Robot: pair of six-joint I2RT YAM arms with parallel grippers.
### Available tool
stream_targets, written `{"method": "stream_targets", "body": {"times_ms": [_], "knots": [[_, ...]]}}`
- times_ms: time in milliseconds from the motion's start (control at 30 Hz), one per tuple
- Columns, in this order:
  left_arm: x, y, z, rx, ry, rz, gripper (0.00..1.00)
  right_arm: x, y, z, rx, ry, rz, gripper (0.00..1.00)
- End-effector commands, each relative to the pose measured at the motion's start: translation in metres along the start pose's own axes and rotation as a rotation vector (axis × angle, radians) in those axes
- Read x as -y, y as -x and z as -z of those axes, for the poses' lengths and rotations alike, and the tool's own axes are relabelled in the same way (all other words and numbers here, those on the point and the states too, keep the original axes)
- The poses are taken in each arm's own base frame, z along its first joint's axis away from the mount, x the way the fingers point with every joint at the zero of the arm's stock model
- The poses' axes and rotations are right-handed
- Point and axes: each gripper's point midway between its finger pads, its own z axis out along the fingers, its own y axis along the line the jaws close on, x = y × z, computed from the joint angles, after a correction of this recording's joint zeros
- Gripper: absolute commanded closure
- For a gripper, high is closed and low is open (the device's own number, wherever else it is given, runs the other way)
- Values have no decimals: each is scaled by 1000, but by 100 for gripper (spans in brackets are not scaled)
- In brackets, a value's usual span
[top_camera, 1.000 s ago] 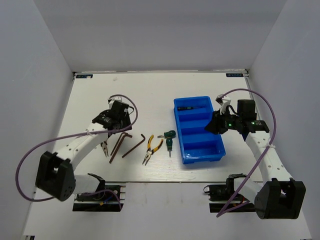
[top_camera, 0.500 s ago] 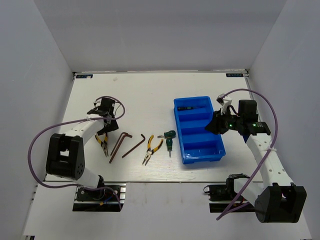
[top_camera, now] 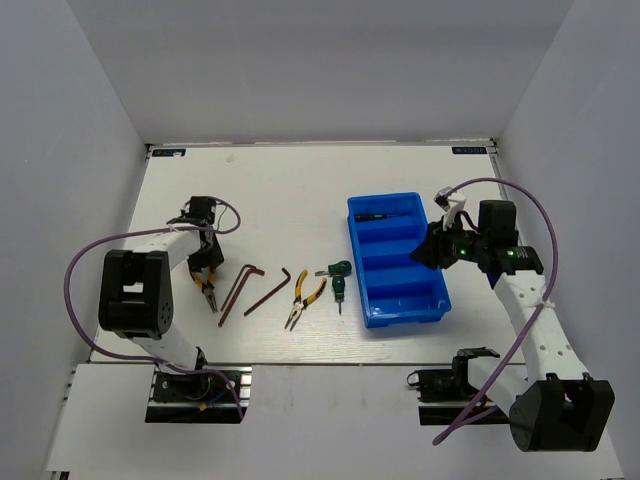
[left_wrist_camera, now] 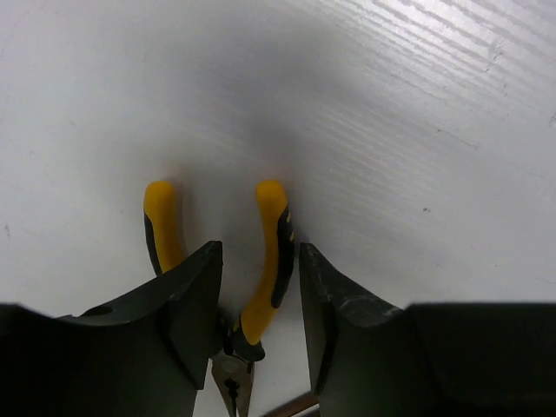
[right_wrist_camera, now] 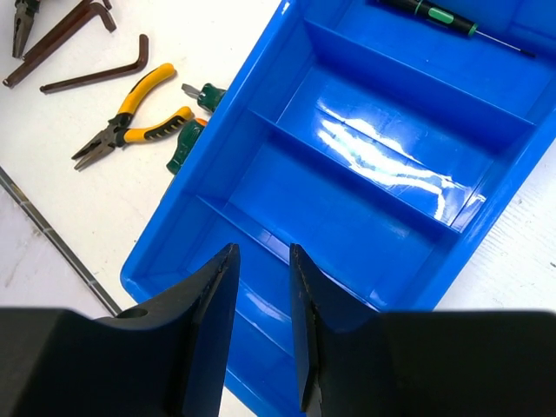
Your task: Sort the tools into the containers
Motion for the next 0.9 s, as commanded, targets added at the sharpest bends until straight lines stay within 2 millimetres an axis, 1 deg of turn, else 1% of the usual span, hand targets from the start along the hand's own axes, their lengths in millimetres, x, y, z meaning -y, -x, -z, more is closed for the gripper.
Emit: {"method": "stream_targets", "body": {"times_ms": [0, 67, 133, 167, 233, 267, 300, 333, 367, 400, 433, 467, 500, 533, 567, 600, 633, 667, 700, 733, 767, 800, 833, 867], "knots": [[10, 3, -1, -10, -76, -37, 49, -6, 18, 8, 49, 2, 35, 64], [12, -2, -4, -24, -89, -39, 50, -6, 19, 8, 52, 1, 35, 64], [16, -6, -6, -43, -108, -54, 59, -7, 19, 9, 53, 2, 33, 64], [16, -6, -6, -43, -108, -54, 70, -7, 19, 9, 54, 3, 35, 64], [20, -8, -6, -51, -133, -64, 80, -7, 19, 9, 56, 1, 36, 64], [24, -5, -3, -41, -141, -82, 90, -8, 19, 9, 55, 2, 34, 64], [25, -1, -2, -33, -144, -80, 95, -7, 19, 10, 58, -1, 35, 64], [27, 2, 2, -19, -160, -85, 98, -8, 20, 9, 58, 4, 37, 59], [34, 8, 10, 0, -194, -88, 100, -7, 19, 9, 56, 2, 34, 53], [38, 21, 22, 46, -222, -78, 100, -8, 20, 9, 59, 6, 36, 45], [39, 30, 31, 79, -233, -71, 100, -8, 19, 9, 58, 8, 33, 37], [41, 39, 41, 112, -257, -76, 100, -9, 19, 8, 56, 12, 30, 37], [47, 55, 56, 160, -294, -67, 100, -9, 18, 7, 54, 17, 30, 37], [51, 68, 76, 219, -331, -75, 100, -9, 18, 6, 52, 19, 29, 37], [57, 76, 90, 249, -380, -73, 100, -9, 18, 7, 50, 17, 25, 39], [67, 90, 111, 296, -437, -79, 100, -8, 17, 6, 49, 18, 24, 41], [76, 98, 127, 337, -488, -97, 100, -7, 17, 6, 48, 12, 25, 42], [87, 103, 148, 365, -576, -109, 100, -7, 16, 6, 47, 14, 23, 44], [95, 118, 166, 413, -635, -114, 100, -5, 17, 5, 48, 7, 25, 44], [104, 120, 178, 426, -678, -131, 100, -5, 15, 4, 42, 10, 22, 44], [119, 125, 202, 447, -772, -153, 100, -4, 15, 4, 44, 3, 23, 44], [126, 132, 215, 486, -828, -167, 100, -4, 15, 4, 40, 5, 19, 44], [145, 126, 235, 487, -932, -203, 100, -2, 14, 3, 36, 1, 14, 44], [155, 126, 252, 503, -1007, -222, 100, 0, 14, 3, 35, -8, 16, 44]]}}
